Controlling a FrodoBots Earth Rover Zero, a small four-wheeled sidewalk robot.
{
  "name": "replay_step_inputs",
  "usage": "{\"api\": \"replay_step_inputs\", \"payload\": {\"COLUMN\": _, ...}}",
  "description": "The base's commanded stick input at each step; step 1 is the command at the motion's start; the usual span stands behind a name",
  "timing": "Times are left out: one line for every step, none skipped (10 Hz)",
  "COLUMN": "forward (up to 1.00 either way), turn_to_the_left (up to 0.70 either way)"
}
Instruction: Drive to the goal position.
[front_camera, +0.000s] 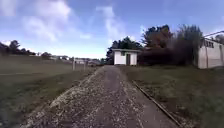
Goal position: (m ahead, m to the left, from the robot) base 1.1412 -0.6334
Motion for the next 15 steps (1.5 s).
{"api": "replay_step_inputs", "payload": {"forward": 0.85, "turn_to_the_left": 0.00}}
{"api": "replay_step_inputs", "payload": {"forward": 0.85, "turn_to_the_left": 0.00}}
{"api": "replay_step_inputs", "payload": {"forward": 0.85, "turn_to_the_left": 0.00}}
{"api": "replay_step_inputs", "payload": {"forward": 0.85, "turn_to_the_left": 0.00}}
{"api": "replay_step_inputs", "payload": {"forward": 0.85, "turn_to_the_left": 0.00}}
{"api": "replay_step_inputs", "payload": {"forward": 0.85, "turn_to_the_left": 0.00}}
{"api": "replay_step_inputs", "payload": {"forward": 0.85, "turn_to_the_left": 0.00}}
{"api": "replay_step_inputs", "payload": {"forward": 0.85, "turn_to_the_left": 0.00}}
{"api": "replay_step_inputs", "payload": {"forward": 0.85, "turn_to_the_left": 0.00}}
{"api": "replay_step_inputs", "payload": {"forward": 0.85, "turn_to_the_left": 0.00}}
{"api": "replay_step_inputs", "payload": {"forward": 0.85, "turn_to_the_left": 0.00}}
{"api": "replay_step_inputs", "payload": {"forward": 0.85, "turn_to_the_left": 0.00}}
{"api": "replay_step_inputs", "payload": {"forward": 0.85, "turn_to_the_left": 0.00}}
{"api": "replay_step_inputs", "payload": {"forward": 0.85, "turn_to_the_left": 0.00}}
{"api": "replay_step_inputs", "payload": {"forward": 0.85, "turn_to_the_left": 0.00}}
